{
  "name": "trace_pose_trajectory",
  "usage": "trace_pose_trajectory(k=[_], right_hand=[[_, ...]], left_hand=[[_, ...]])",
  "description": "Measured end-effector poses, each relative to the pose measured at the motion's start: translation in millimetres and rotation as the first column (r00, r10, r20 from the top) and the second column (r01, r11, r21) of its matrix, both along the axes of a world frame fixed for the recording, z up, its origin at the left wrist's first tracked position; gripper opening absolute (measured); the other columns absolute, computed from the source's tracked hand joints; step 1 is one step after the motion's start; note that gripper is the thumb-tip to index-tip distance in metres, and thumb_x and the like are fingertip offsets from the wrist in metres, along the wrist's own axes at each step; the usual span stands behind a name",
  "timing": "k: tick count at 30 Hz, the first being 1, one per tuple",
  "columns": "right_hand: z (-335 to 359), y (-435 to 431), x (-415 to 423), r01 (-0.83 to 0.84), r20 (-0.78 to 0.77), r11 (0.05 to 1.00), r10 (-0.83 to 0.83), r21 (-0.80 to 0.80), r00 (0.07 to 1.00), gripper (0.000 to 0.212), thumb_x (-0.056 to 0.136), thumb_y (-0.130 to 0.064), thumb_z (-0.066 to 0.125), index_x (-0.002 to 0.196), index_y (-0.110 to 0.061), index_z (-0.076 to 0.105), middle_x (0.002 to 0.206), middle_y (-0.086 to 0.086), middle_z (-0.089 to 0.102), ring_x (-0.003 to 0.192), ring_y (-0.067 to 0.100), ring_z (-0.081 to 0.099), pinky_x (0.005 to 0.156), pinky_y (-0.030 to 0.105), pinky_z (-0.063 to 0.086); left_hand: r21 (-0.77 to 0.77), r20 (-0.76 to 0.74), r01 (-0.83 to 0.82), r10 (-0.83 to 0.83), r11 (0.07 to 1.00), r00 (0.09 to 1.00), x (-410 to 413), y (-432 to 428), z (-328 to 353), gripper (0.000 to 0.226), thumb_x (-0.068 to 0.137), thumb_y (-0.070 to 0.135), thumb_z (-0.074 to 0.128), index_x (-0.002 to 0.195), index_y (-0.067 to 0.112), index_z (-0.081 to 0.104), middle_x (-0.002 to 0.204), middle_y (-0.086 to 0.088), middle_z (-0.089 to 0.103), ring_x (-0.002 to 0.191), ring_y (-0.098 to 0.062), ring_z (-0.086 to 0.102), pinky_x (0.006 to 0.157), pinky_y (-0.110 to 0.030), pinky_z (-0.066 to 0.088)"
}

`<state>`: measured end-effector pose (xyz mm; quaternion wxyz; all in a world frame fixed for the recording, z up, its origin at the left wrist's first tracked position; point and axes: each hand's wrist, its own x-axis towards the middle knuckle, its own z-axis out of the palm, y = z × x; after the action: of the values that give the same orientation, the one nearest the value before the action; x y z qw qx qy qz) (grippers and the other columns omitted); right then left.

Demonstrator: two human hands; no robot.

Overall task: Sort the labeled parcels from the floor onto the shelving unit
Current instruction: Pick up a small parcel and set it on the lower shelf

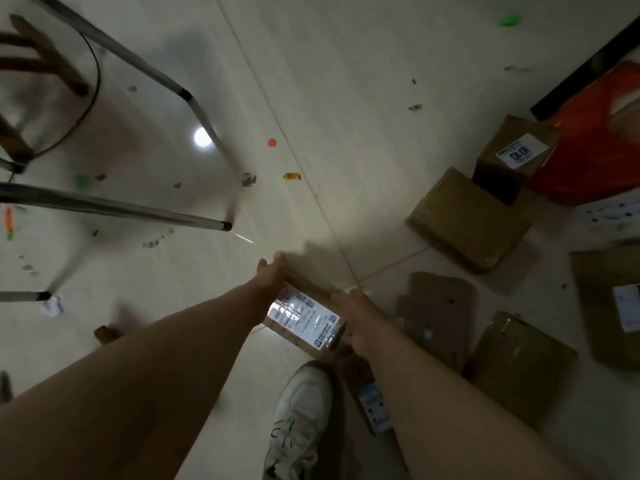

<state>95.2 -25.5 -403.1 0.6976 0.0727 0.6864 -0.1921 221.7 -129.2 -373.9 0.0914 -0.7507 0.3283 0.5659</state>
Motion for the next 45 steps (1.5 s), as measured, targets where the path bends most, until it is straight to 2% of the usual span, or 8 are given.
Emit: trace_pose_trajectory(k=[5, 12, 18, 24, 28, 32, 38, 45], right_hand=[[45, 7, -27, 0.122, -0.094, 0.992, -0.119, 0.033, 0.989, 0.066, 0.09, -0.039, 0.064, 0.147, -0.027, 0.034, 0.128, 0.017, 0.059, 0.1, 0.033, 0.067, 0.083, 0.045, 0.059], [204, 15, -87, 0.198, -0.127, 0.98, -0.198, -0.018, 0.972, 0.06, 0.093, -0.065, 0.044, 0.111, -0.016, 0.074, 0.106, 0.013, 0.076, 0.099, 0.037, 0.07, 0.095, 0.056, 0.054], [399, 23, -143, 0.197, -0.218, 0.979, -0.204, -0.051, 0.954, 0.066, 0.086, -0.084, 0.034, 0.096, -0.028, 0.069, 0.093, 0.001, 0.072, 0.091, 0.025, 0.067, 0.069, 0.035, 0.053], [595, 22, -181, 0.106, -0.316, 0.984, -0.148, -0.146, 0.937, 0.053, 0.079, -0.073, 0.063, 0.107, -0.029, 0.069, 0.095, -0.001, 0.078, 0.097, 0.024, 0.068, 0.077, 0.039, 0.049], [711, 9, -190, -0.172, -0.308, 0.943, 0.08, -0.284, 0.948, 0.054, 0.087, -0.071, 0.055, 0.113, -0.027, 0.074, 0.106, -0.001, 0.078, 0.107, 0.023, 0.069, 0.099, 0.043, 0.049], [807, -9, -182, -0.345, -0.387, 0.862, 0.195, -0.37, 0.901, 0.047, 0.093, -0.064, 0.053, 0.117, -0.027, 0.068, 0.112, 0.0, 0.076, 0.105, 0.023, 0.07, 0.087, 0.039, 0.052], [894, -25, -185, -0.191, -0.431, 0.751, -0.135, -0.632, 0.892, 0.065, 0.087, -0.022, 0.077, 0.144, -0.021, 0.046, 0.12, 0.018, 0.069, 0.105, 0.033, 0.068, 0.081, 0.043, 0.058], [940, 0, -210, -0.044, -0.417, 0.7, -0.374, -0.713, 0.828, 0.044, 0.08, -0.03, 0.082, 0.12, -0.023, 0.065, 0.112, 0.011, 0.075, 0.105, 0.032, 0.071, 0.087, 0.059, 0.057]], left_hand=[[0.004, -0.049, 0.182, -0.181, 0.983, 0.982, -23, 2, 60, 0.031, 0.092, 0.012, 0.052, 0.118, 0.001, 0.065, 0.122, -0.025, 0.062, 0.107, -0.039, 0.064, 0.097, -0.046, 0.053], [-0.089, -0.4, 0.382, -0.384, 0.92, 0.832, -90, -12, 247, 0.058, 0.078, -0.014, 0.049, 0.118, 0.027, 0.054, 0.12, -0.016, 0.056, 0.106, -0.036, 0.061, 0.087, -0.056, 0.056], [-0.174, -0.454, 0.458, -0.483, 0.872, 0.748, -123, -35, 431, 0.049, 0.08, 0.008, 0.076, 0.122, 0.028, 0.061, 0.105, -0.006, 0.067, 0.084, -0.013, 0.066, 0.061, -0.02, 0.049], [-0.14, -0.442, 0.306, -0.336, 0.942, 0.832, -123, -55, 593, 0.027, 0.074, 0.034, 0.075, 0.097, 0.021, 0.07, 0.081, 0.003, 0.064, 0.071, -0.013, 0.055, 0.061, -0.024, 0.042], [-0.223, -0.501, 0.363, -0.425, 0.905, 0.754, -130, -70, 689, 0.024, 0.072, 0.032, 0.073, 0.094, 0.022, 0.071, 0.07, 0.006, 0.063, 0.061, -0.01, 0.053, 0.054, -0.021, 0.039], [-0.369, -0.519, 0.464, -0.593, 0.805, 0.615, -151, -84, 780, 0.024, 0.065, 0.032, 0.074, 0.088, 0.023, 0.073, 0.078, 0.003, 0.067, 0.076, -0.014, 0.058, 0.07, -0.028, 0.044], [-0.563, -0.485, 0.579, -0.803, 0.59, 0.347, -180, -88, 883, 0.066, 0.059, 0.033, 0.073, 0.124, 0.024, 0.065, 0.098, 0.0, 0.073, 0.093, -0.016, 0.064, 0.075, -0.029, 0.047], [-0.499, -0.69, 0.453, -0.655, 0.739, 0.308, -180, -97, 918, 0.064, 0.069, 0.056, 0.074, 0.119, 0.017, 0.065, 0.111, -0.01, 0.066, 0.094, -0.022, 0.063, 0.081, -0.036, 0.05]])
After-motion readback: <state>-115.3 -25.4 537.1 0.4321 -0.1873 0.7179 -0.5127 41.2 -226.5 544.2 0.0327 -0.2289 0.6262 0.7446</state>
